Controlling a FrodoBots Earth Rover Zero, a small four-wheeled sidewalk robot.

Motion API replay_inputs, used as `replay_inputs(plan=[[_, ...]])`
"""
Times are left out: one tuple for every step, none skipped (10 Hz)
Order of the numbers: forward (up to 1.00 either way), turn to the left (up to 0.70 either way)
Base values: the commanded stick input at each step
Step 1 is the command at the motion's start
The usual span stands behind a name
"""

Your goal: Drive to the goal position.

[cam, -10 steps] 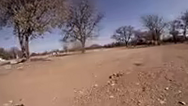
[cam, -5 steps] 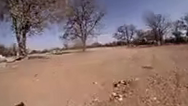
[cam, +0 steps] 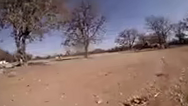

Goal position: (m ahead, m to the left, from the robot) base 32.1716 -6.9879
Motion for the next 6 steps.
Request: replay_inputs(plan=[[1.00,-0.27],[1.00,-0.27],[1.00,0.00],[1.00,0.00],[1.00,0.00],[1.00,0.00]])
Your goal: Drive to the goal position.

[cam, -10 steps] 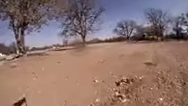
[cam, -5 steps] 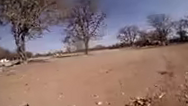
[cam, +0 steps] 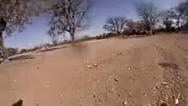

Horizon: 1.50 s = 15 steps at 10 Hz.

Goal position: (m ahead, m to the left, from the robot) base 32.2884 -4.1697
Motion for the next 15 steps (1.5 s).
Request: replay_inputs(plan=[[1.00,0.00],[1.00,0.00],[1.00,0.00],[1.00,0.00],[1.00,0.00],[1.00,0.00],[1.00,0.00],[1.00,0.00],[1.00,0.00],[1.00,0.00],[1.00,0.00],[1.00,0.00],[1.00,-0.27],[1.00,-0.27],[1.00,-0.27]])
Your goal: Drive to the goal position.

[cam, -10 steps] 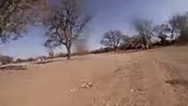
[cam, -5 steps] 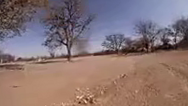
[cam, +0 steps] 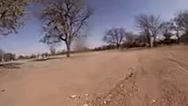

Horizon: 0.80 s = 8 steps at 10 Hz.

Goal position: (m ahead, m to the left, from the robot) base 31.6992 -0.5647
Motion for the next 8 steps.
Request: replay_inputs(plan=[[1.00,-0.27],[1.00,-0.27],[1.00,-0.27],[1.00,-0.27],[1.00,0.00],[1.00,0.00],[1.00,0.00],[1.00,0.00]])
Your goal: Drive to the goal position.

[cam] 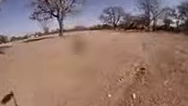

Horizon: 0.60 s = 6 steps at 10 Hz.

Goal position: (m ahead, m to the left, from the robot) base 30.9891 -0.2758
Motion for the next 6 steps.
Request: replay_inputs(plan=[[1.00,0.00],[1.00,0.00],[1.00,0.00],[1.00,0.00],[1.00,0.00],[1.00,0.00]])
